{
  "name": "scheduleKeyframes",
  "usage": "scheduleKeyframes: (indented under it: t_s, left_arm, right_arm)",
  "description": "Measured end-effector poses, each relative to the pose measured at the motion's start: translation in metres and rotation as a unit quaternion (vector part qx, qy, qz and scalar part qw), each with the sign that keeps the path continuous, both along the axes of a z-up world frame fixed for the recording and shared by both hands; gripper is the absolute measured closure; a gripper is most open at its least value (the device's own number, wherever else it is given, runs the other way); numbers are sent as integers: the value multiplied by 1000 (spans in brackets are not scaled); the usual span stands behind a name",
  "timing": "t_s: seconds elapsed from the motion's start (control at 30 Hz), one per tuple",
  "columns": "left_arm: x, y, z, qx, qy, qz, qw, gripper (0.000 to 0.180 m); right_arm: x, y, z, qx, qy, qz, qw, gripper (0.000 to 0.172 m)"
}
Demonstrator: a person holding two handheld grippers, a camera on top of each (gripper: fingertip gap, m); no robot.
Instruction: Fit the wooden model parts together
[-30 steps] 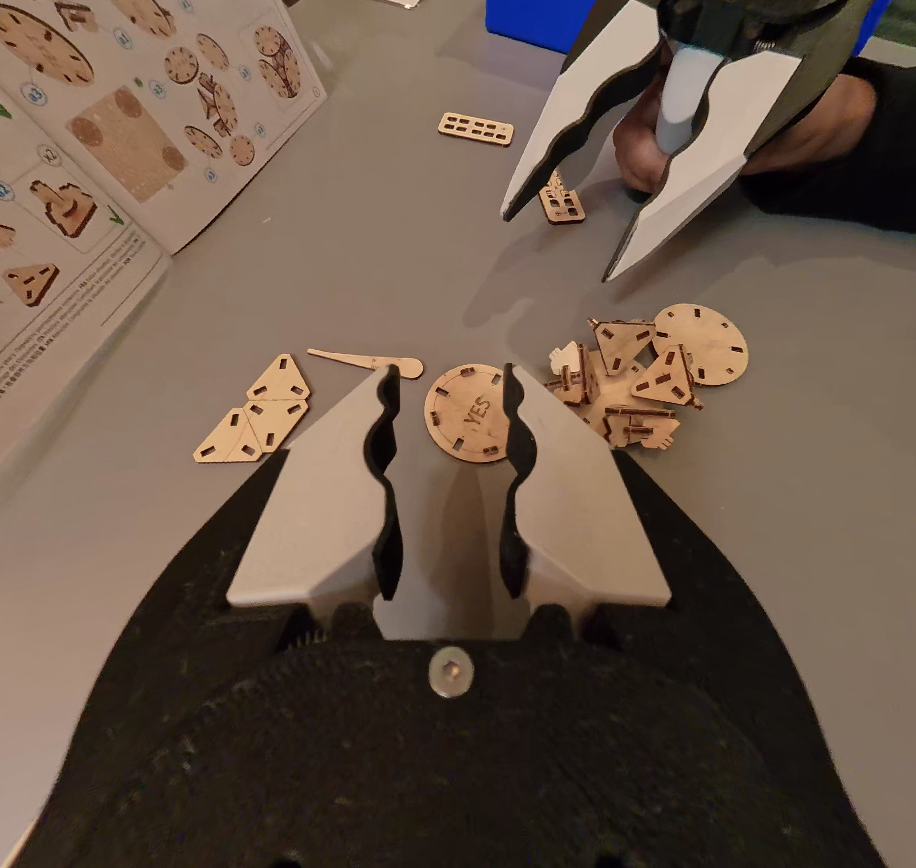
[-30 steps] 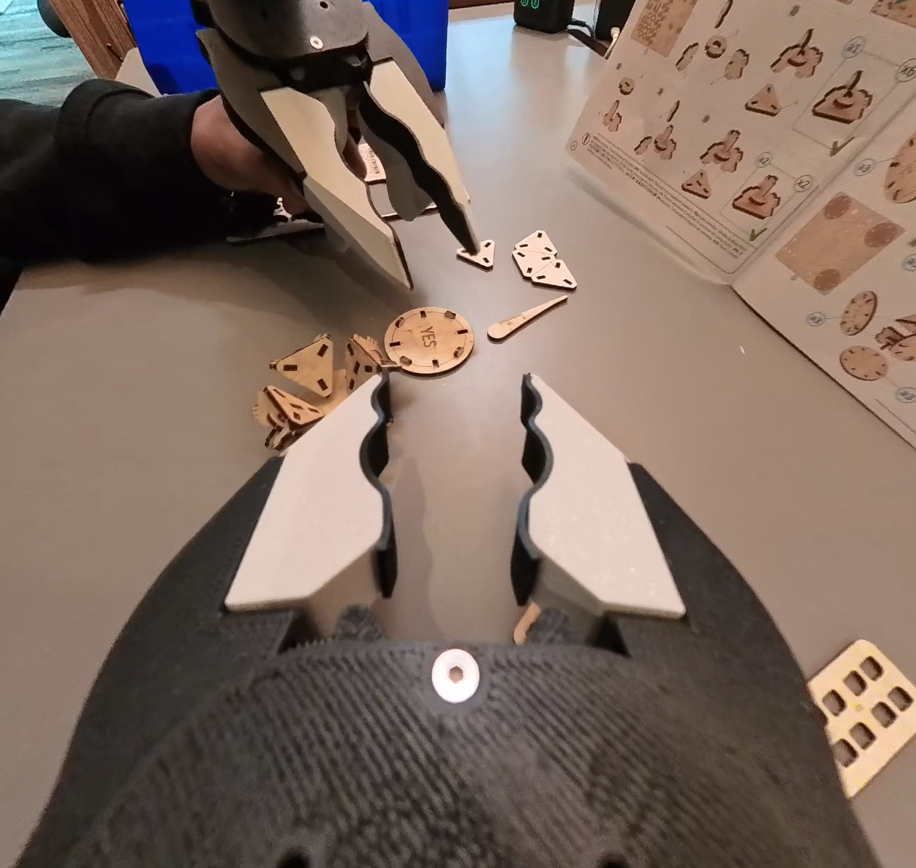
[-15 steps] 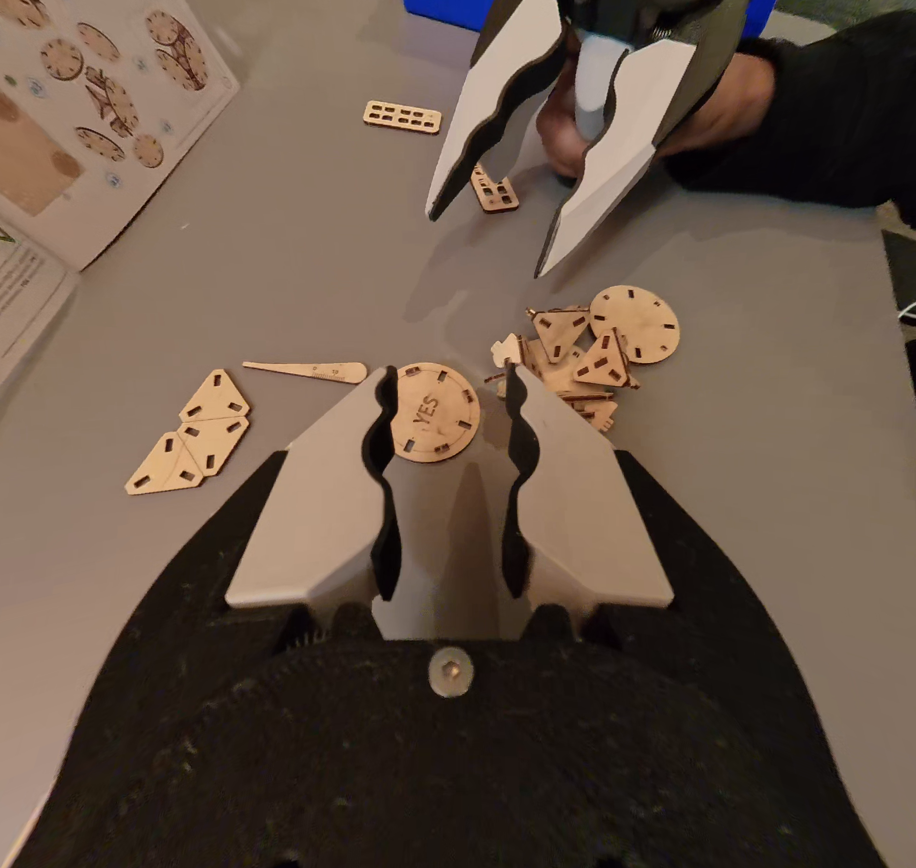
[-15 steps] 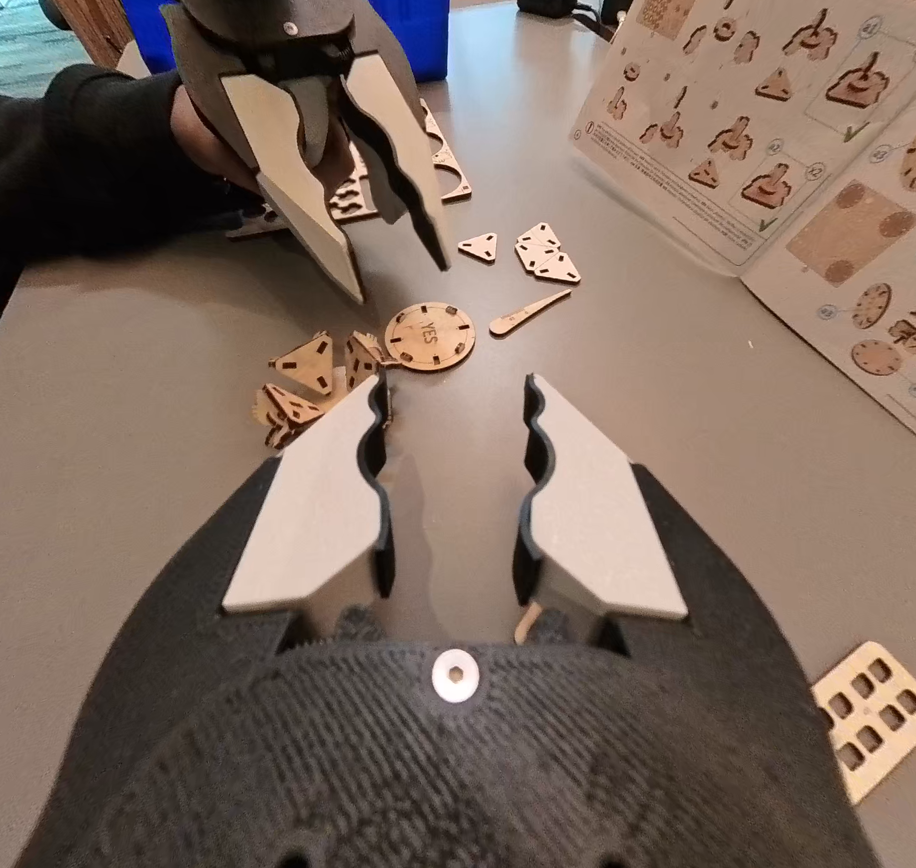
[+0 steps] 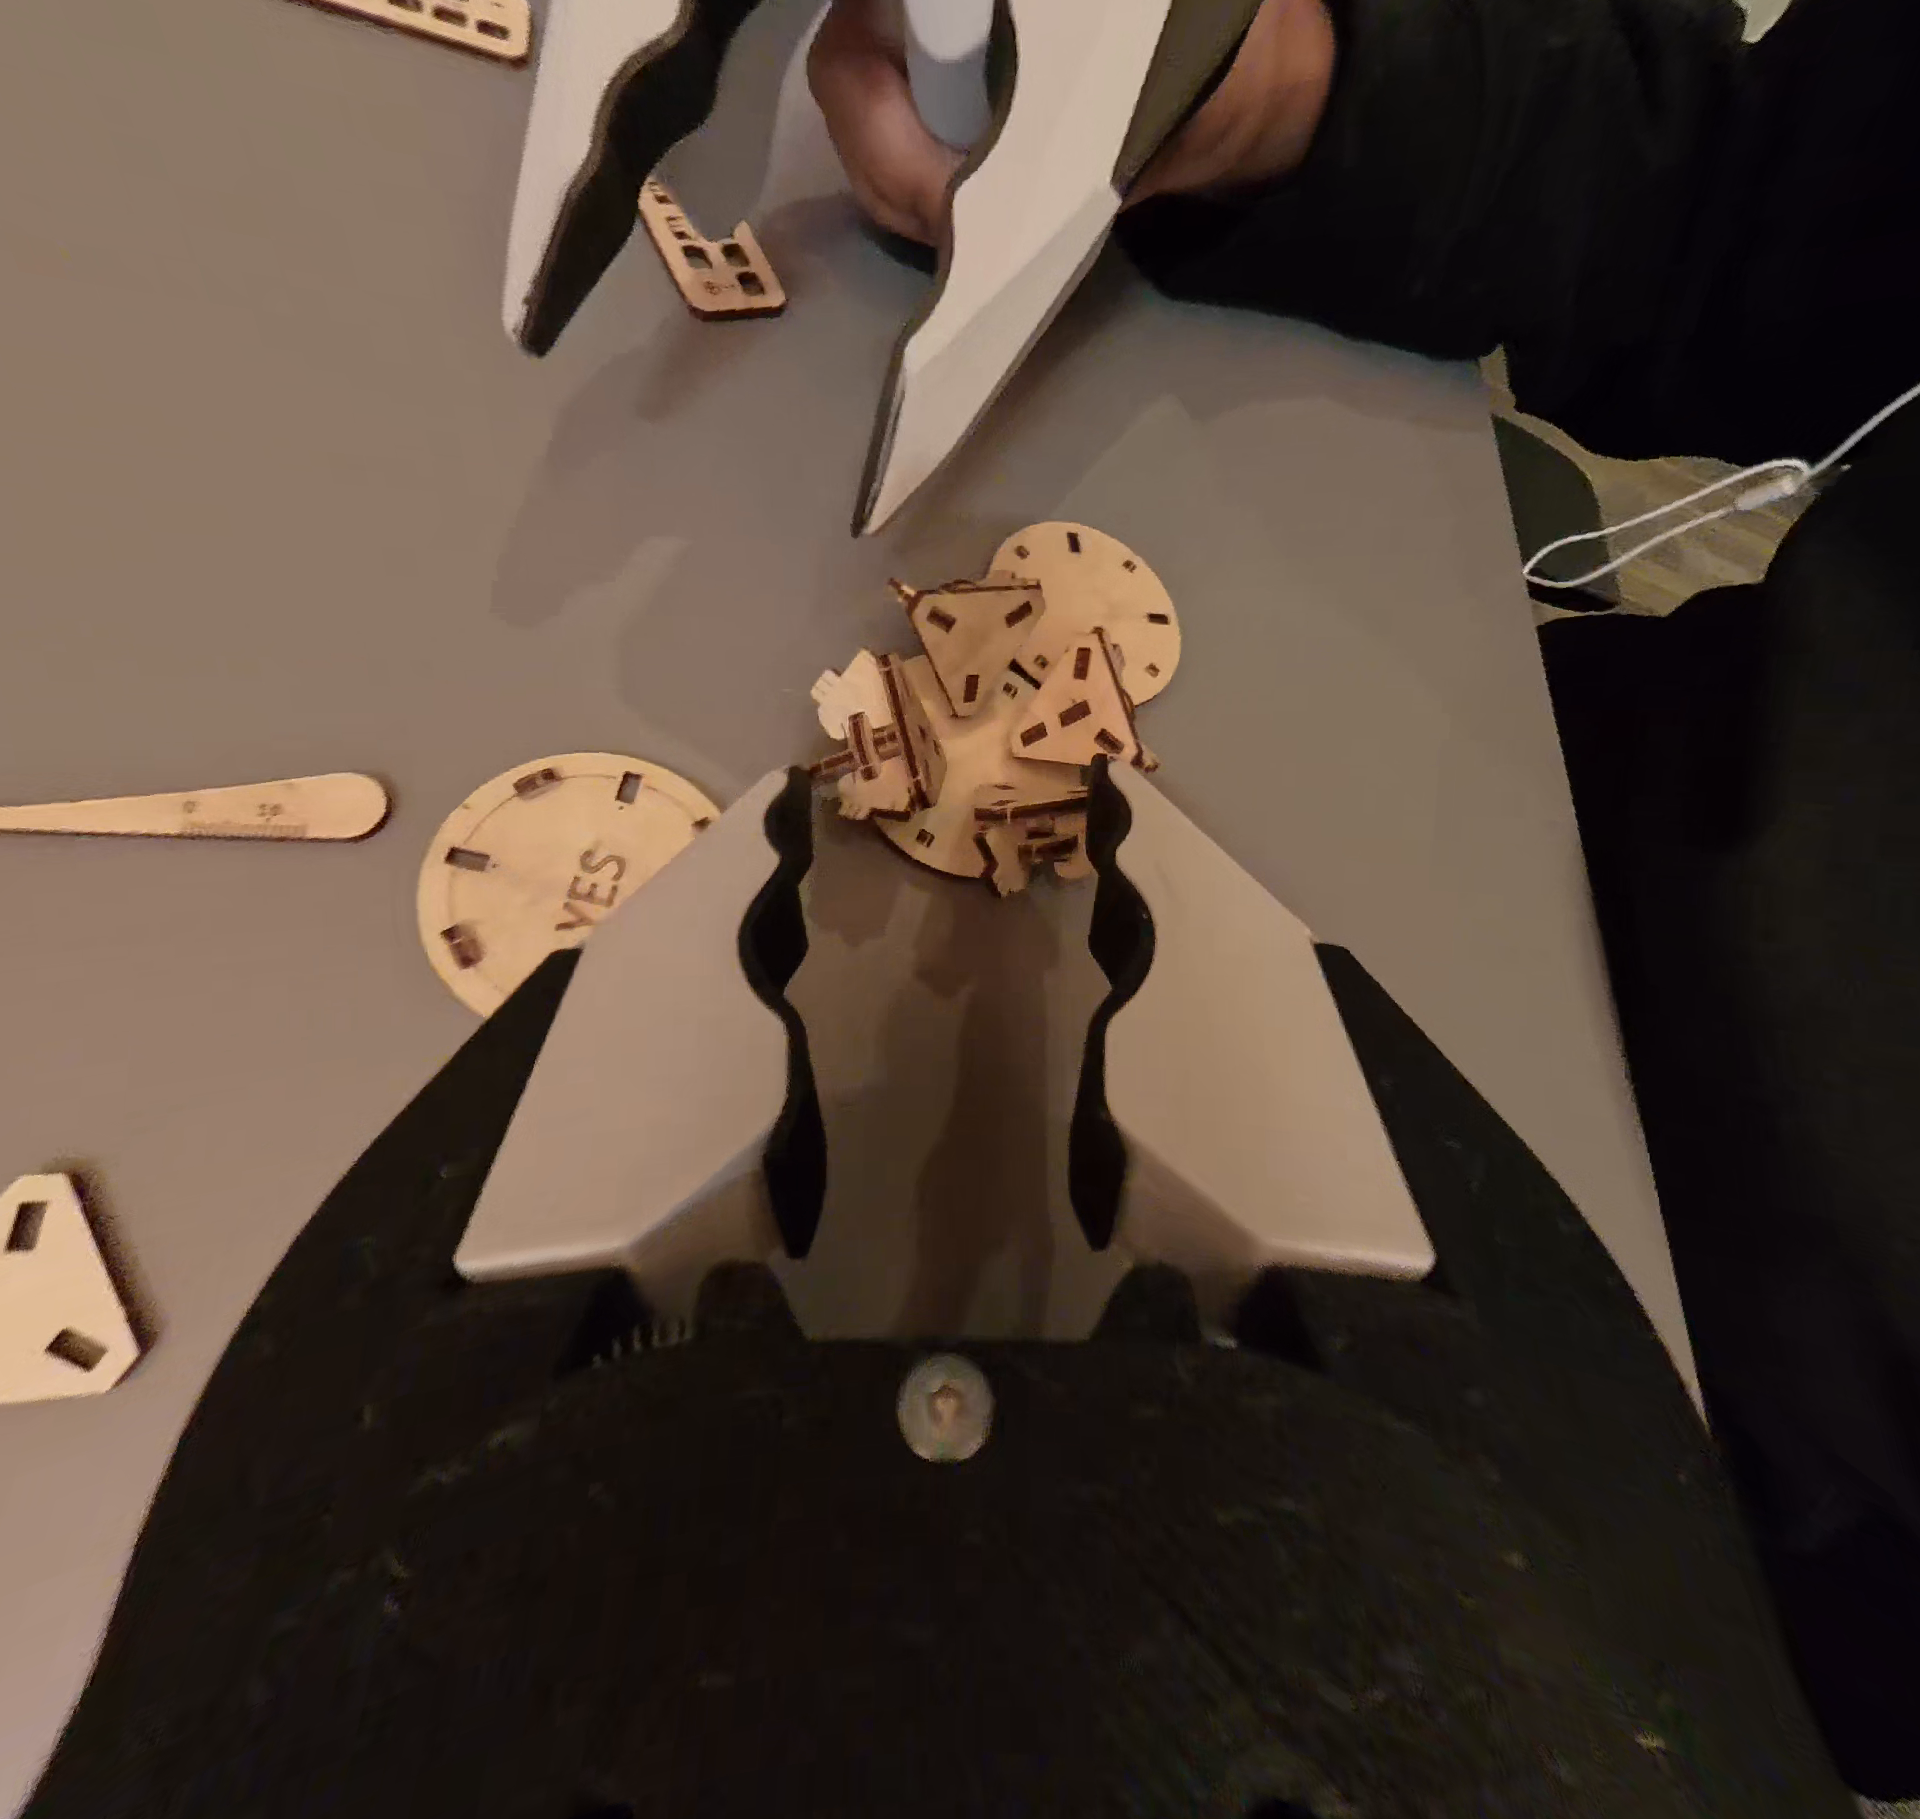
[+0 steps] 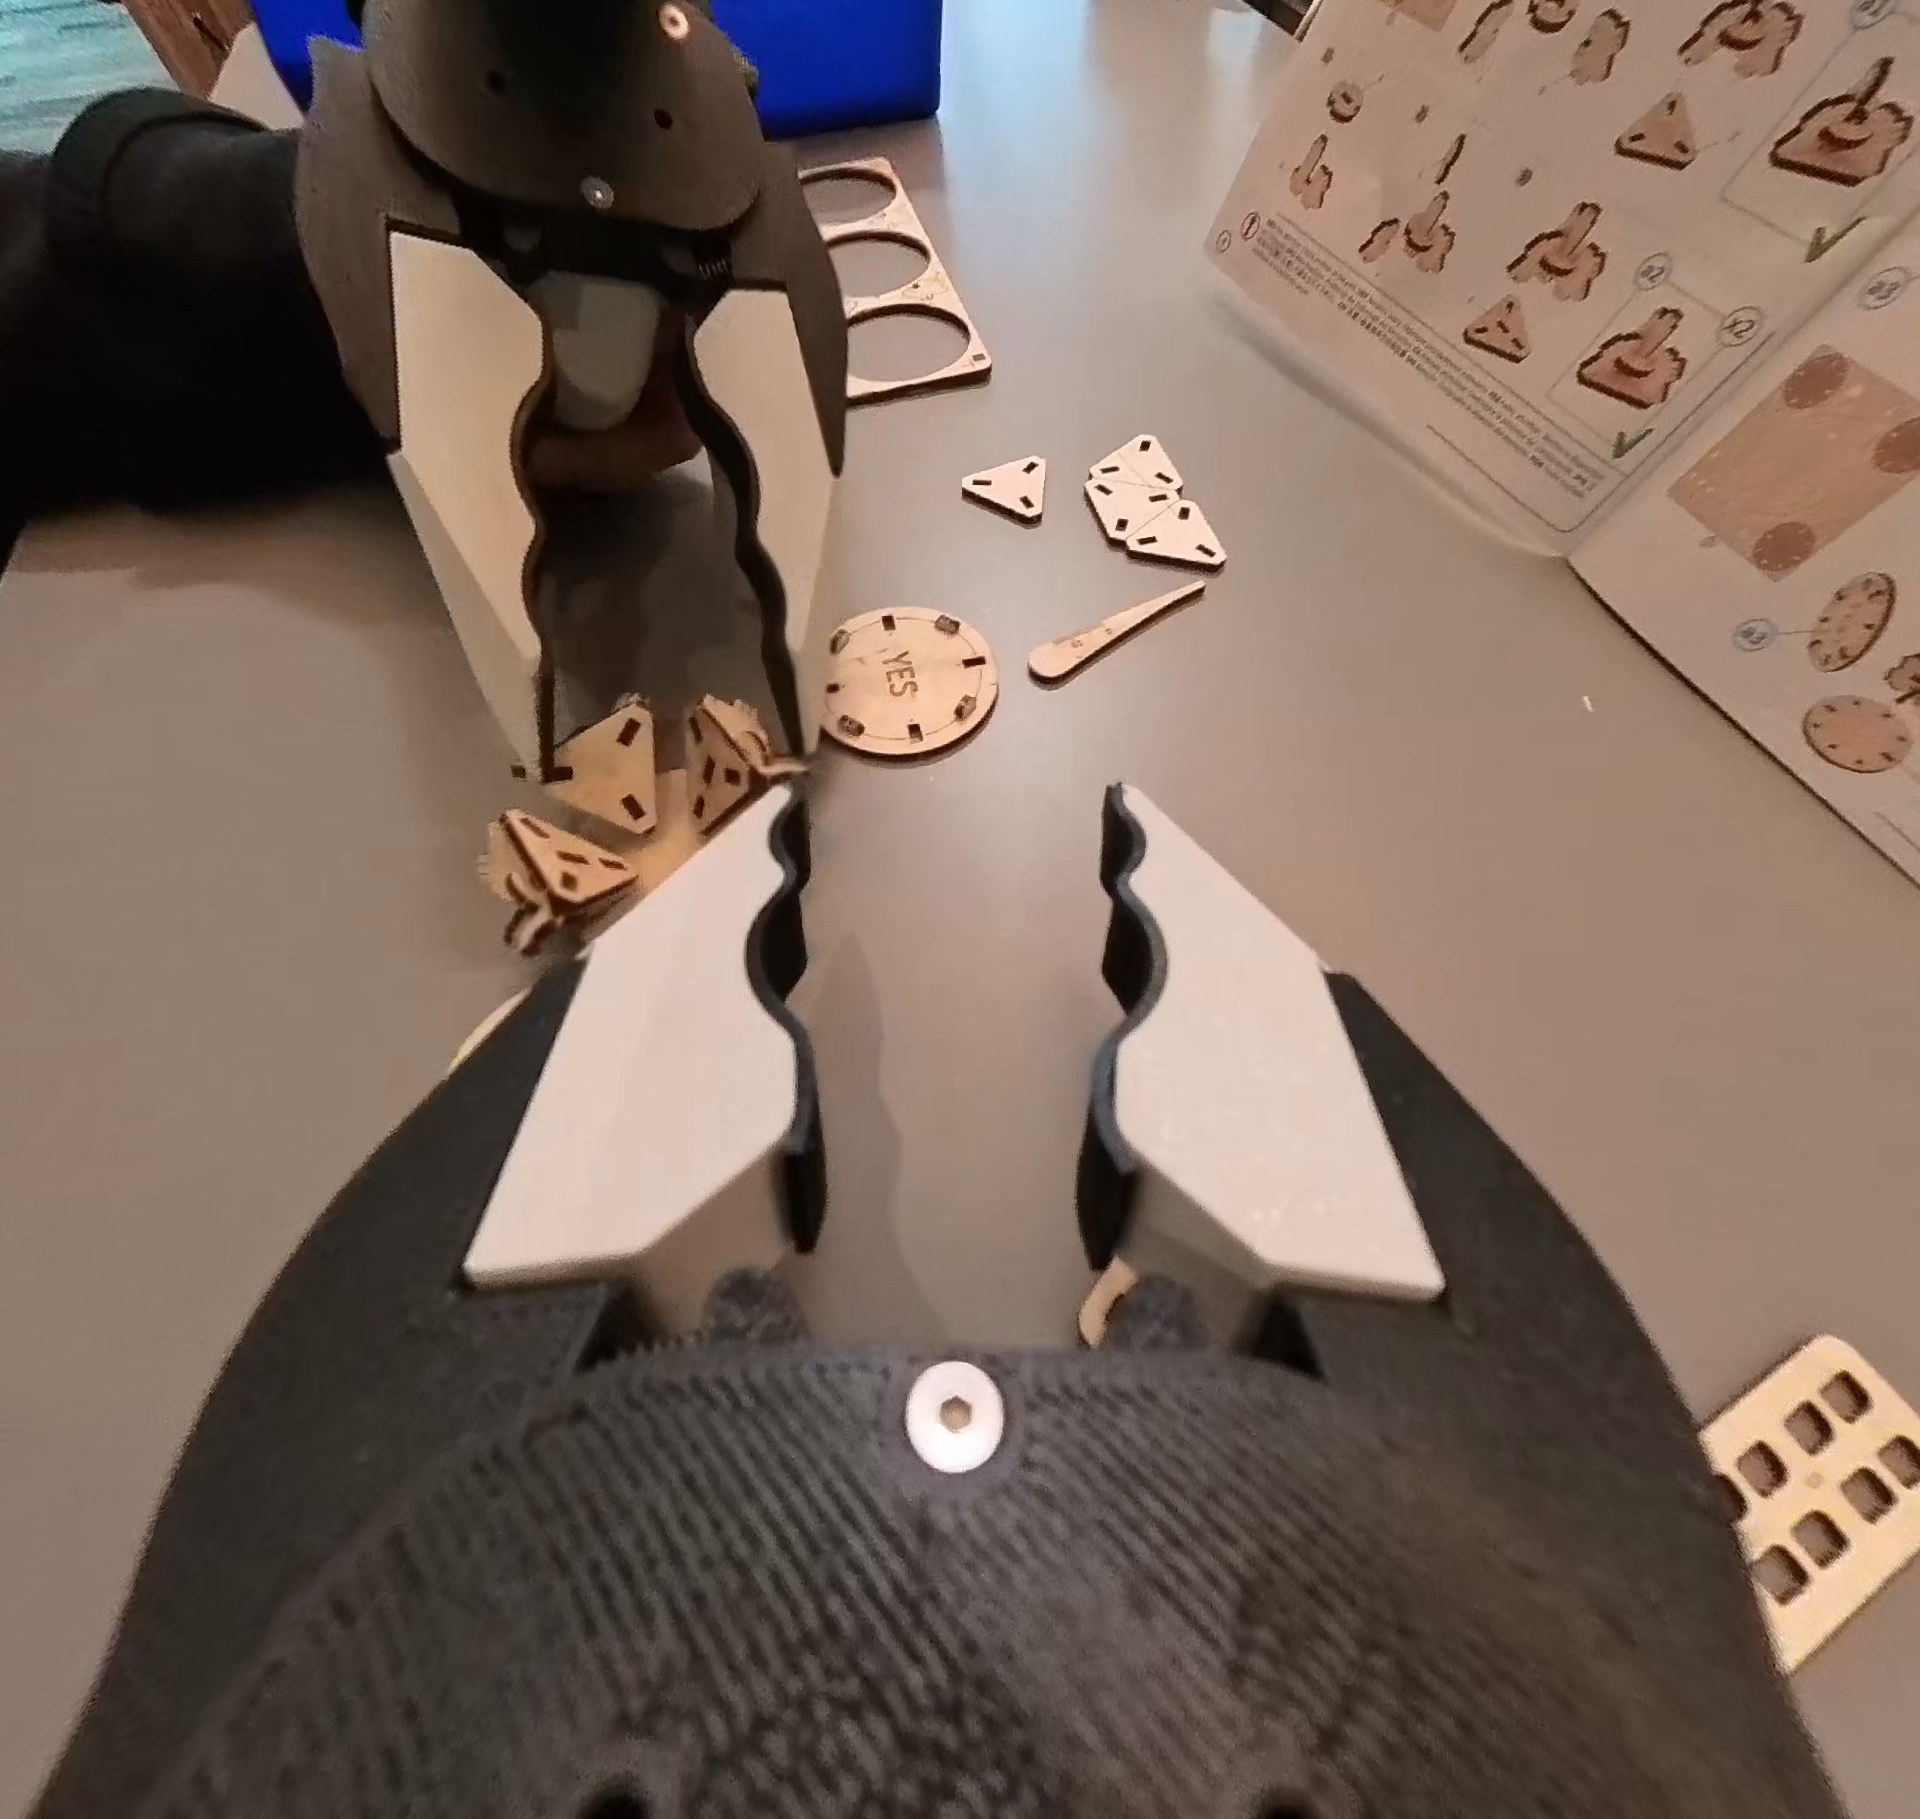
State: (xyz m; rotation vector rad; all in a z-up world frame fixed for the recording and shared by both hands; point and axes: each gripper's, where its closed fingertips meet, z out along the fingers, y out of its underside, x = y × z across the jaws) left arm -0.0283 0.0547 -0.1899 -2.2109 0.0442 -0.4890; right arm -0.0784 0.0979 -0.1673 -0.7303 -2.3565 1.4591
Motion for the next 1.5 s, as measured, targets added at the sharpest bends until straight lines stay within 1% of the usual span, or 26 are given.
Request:
scheduleKeyframes:
  t_s: [0.17,0.6,0.77,0.87,1.03,1.27,1.5]
  left_arm:
    - [6,0,2,2,-8,-14,1000,138]
    - [1,-1,9,25,-30,-10,999,156]
    - [-8,0,21,61,-22,11,998,155]
    - [-17,2,29,89,-3,32,996,153]
    - [-23,4,49,159,33,47,986,153]
    - [-26,6,48,166,69,55,982,153]
    - [-27,7,46,162,71,59,982,156]
  right_arm:
    - [1,-1,-3,12,0,4,1000,116]
    - [0,1,-1,-1,-4,-1,1000,116]
    - [0,1,0,0,-3,-3,1000,116]
    - [-1,2,0,-1,-1,-5,1000,115]
    - [-1,3,3,-11,-2,-7,1000,114]
    - [-2,3,2,-5,4,-11,1000,115]
    - [-2,3,2,3,13,-14,1000,116]
